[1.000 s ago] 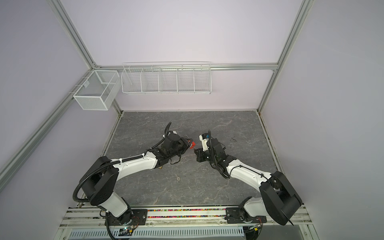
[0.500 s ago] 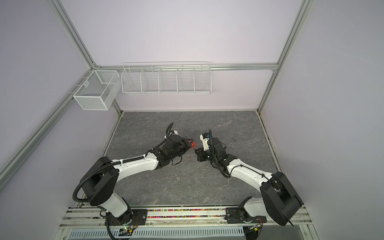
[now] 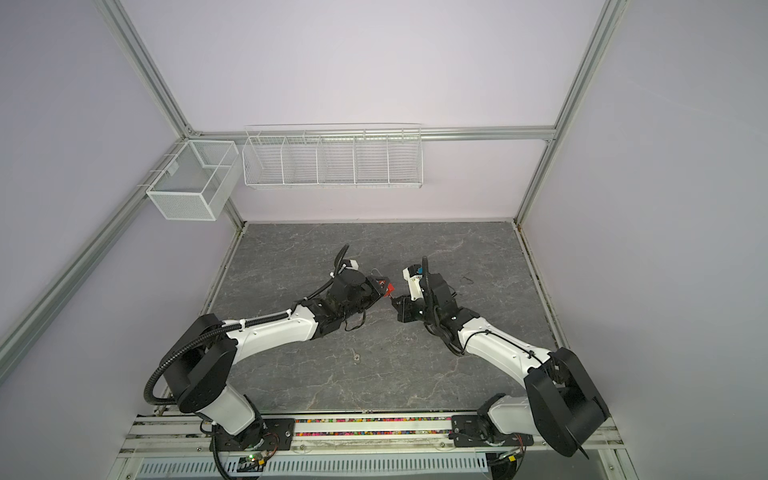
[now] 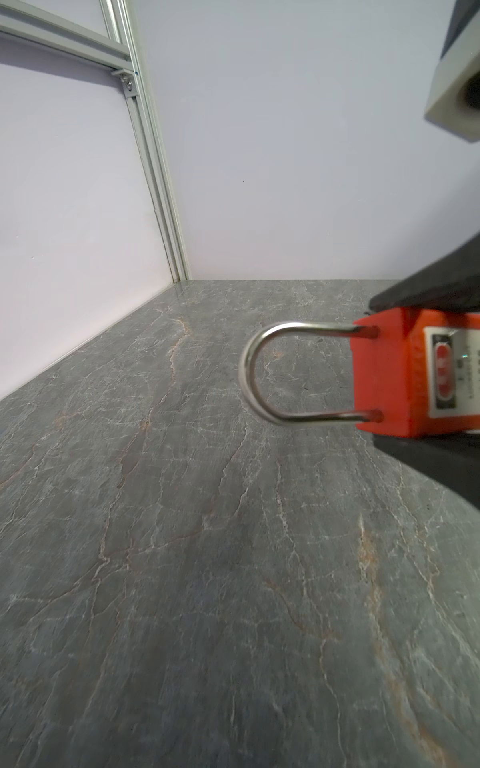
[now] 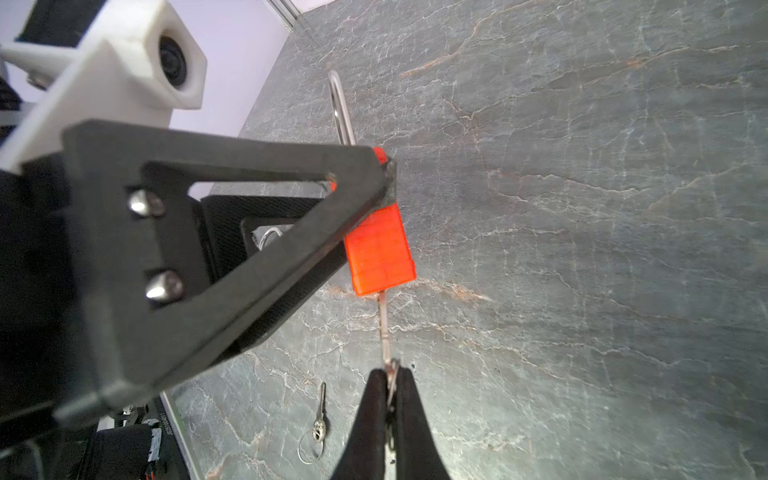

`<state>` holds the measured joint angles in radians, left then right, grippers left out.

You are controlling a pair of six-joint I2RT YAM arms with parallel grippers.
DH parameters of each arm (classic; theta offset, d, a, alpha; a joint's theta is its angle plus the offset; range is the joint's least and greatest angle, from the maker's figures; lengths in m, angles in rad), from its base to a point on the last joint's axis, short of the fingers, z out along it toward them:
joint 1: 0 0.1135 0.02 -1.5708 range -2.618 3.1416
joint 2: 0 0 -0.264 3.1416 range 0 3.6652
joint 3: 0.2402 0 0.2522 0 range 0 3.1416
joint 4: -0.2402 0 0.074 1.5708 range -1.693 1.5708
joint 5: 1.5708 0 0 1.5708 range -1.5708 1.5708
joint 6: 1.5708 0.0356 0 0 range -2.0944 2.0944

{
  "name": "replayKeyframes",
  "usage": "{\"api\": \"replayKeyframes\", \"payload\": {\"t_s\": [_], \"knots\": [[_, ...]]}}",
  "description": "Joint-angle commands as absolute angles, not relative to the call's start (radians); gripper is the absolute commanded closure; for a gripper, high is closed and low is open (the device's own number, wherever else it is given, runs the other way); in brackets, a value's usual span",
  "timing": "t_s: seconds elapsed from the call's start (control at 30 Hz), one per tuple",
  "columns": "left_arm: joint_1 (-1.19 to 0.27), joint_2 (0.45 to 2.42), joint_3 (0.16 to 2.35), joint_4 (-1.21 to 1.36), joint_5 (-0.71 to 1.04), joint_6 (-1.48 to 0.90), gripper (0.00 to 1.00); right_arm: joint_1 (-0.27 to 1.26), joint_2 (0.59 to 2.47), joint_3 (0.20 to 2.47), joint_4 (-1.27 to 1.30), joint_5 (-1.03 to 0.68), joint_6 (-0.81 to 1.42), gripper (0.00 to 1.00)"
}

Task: Unlock with the key
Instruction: 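Push the key tip into the red padlock's keyhole with the right gripper, then press the key deeper into the red padlock while the left gripper holds it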

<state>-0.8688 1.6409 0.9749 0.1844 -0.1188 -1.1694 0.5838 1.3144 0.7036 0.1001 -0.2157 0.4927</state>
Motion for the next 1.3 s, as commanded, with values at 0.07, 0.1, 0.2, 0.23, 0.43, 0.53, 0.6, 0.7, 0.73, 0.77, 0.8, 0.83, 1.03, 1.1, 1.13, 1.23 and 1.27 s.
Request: {"api": "replayKeyframes", "payload": {"t_s": [0.07,0.1,0.2,0.23,0.43,0.53,0.6,0.7,0.73,0.77,0.8,0.83,1.03,1.1,1.13,1.23,1.27], "knots": [[-0.902,1.662,1.009,0.072,-0.044,-1.145,1.00,0.558,1.280,0.762,0.204,-0.164,0.481,0.94],[-0.901,1.665,1.008,0.089,-0.036,-1.152,1.00,0.558,1.285,0.757,0.217,-0.164,0.487,0.94],[-0.904,1.671,1.020,0.098,-0.019,-1.170,1.00,0.559,1.308,0.742,0.254,-0.160,0.509,0.94],[-0.905,1.671,1.019,0.105,-0.015,-1.187,1.00,0.564,1.309,0.728,0.282,-0.148,0.523,0.94],[-0.906,1.668,1.029,0.156,-0.016,-1.272,1.00,0.601,1.328,0.672,0.380,-0.069,0.568,0.94],[-0.907,1.678,1.067,0.110,-0.038,-1.249,1.00,0.603,1.342,0.684,0.370,-0.075,0.573,0.94],[-0.907,1.694,1.084,0.085,-0.034,-1.227,1.00,0.602,1.340,0.706,0.332,-0.073,0.556,0.94],[-0.911,1.709,1.071,0.075,-0.020,-1.206,1.00,0.593,1.320,0.734,0.281,-0.073,0.528,0.94],[-0.913,1.710,1.064,0.077,-0.010,-1.193,1.00,0.587,1.312,0.742,0.264,-0.077,0.519,0.94],[-0.916,1.712,1.060,0.080,0.000,-1.181,1.00,0.578,1.307,0.748,0.257,-0.084,0.516,0.94],[-0.920,1.711,1.058,0.072,0.008,-1.162,1.00,0.563,1.305,0.755,0.250,-0.103,0.511,0.94],[-0.923,1.707,1.056,0.063,0.011,-1.146,1.00,0.549,1.306,0.764,0.245,-0.122,0.509,0.94],[-0.946,1.684,1.055,0.045,0.010,-1.098,1.00,0.507,1.342,0.786,0.261,-0.216,0.514,0.94],[-0.949,1.679,1.058,0.022,-0.012,-1.095,1.00,0.505,1.341,0.786,0.263,-0.209,0.519,0.94],[-0.949,1.681,1.058,0.019,-0.017,-1.096,1.00,0.505,1.335,0.786,0.264,-0.206,0.523,0.94],[-0.948,1.687,1.047,0.036,-0.026,-1.125,1.00,0.505,1.310,0.772,0.279,-0.180,0.531,0.94],[-0.949,1.692,1.042,0.055,-0.023,-1.138,1.00,0.506,1.306,0.762,0.305,-0.177,0.544,0.94]]}}
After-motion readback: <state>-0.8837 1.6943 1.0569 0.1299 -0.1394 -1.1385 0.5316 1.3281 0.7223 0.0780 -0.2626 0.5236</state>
